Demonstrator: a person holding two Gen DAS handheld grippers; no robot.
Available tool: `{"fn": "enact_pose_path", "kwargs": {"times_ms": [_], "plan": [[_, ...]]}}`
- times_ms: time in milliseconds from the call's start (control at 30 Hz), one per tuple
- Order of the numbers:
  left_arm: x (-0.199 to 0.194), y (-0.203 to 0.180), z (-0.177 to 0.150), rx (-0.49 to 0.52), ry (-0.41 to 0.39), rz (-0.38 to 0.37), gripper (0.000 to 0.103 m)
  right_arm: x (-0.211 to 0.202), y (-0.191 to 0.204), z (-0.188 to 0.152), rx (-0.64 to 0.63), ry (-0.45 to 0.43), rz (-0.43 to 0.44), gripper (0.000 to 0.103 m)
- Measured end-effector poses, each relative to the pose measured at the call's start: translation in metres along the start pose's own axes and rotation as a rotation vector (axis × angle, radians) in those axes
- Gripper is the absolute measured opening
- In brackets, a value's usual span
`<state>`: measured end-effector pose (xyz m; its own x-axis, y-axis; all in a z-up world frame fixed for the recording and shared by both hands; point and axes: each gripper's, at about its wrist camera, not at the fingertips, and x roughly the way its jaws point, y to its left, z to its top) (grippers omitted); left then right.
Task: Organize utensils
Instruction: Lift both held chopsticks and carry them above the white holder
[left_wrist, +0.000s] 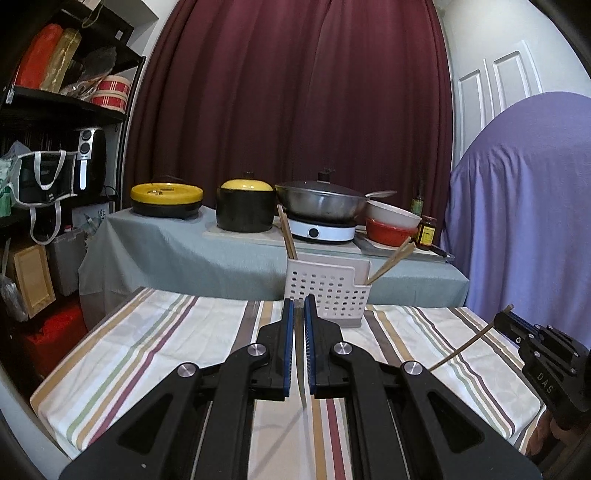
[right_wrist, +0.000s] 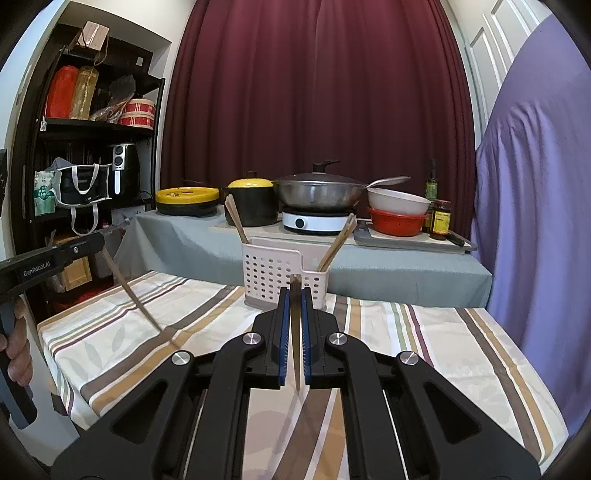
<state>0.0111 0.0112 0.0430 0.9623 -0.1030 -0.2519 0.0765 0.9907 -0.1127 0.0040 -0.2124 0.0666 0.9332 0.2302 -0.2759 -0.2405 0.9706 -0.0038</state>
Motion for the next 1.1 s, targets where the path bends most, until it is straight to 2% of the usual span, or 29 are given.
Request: {"fn": "enact_pose_path", "kwargs": {"times_ms": [667, 1100], "plan": [[0.009, -0.004, 0.036, 0.036, 0.0, 0.02, 0.007, 0.014, 0.006, 0.037, -0.021, -0.036, 0.024, 0.006], [0.04, -0.007, 0.067, 0.048, -0.022, 0.018, 0.007, 0.046, 0.0, 0.066, -0.013, -0.065, 0.031, 0.006]]}}
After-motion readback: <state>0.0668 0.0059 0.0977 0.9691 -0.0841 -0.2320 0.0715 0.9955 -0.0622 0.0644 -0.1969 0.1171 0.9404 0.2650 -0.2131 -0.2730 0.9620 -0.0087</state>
